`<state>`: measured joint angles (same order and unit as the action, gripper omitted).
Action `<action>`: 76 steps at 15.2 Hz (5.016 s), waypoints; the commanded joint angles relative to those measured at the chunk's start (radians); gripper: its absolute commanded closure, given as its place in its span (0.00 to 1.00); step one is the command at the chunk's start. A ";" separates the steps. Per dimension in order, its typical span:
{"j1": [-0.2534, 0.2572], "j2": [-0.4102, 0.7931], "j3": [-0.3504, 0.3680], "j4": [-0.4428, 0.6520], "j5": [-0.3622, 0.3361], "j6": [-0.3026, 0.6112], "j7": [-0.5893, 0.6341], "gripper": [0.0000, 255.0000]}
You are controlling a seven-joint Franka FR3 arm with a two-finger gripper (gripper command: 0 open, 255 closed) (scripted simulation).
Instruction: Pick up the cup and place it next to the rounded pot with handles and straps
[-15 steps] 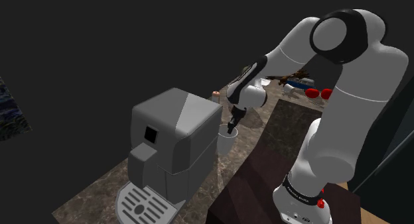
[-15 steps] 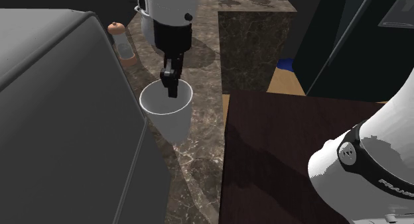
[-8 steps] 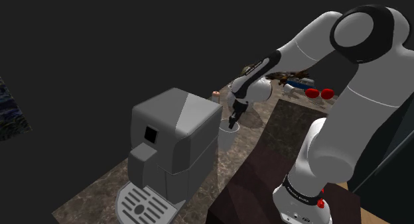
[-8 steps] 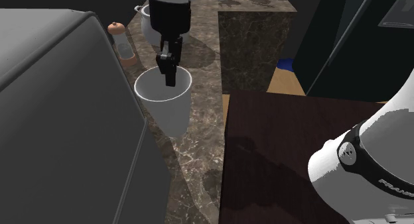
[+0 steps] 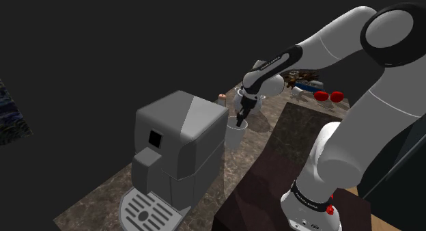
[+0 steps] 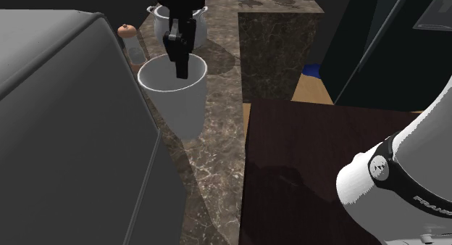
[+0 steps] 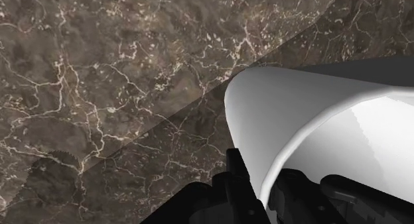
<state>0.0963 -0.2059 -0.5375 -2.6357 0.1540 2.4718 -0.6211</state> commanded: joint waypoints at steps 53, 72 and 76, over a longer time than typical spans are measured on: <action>-0.443 0.902 -0.078 1.281 0.437 -0.642 -0.495 1.00; -0.456 1.013 -0.030 1.207 0.506 -0.475 -0.560 1.00; -0.462 1.043 -0.017 1.204 0.522 -0.445 -0.572 1.00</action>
<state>-0.3640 0.8304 -0.5577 -1.4312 0.6723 2.0199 -1.1902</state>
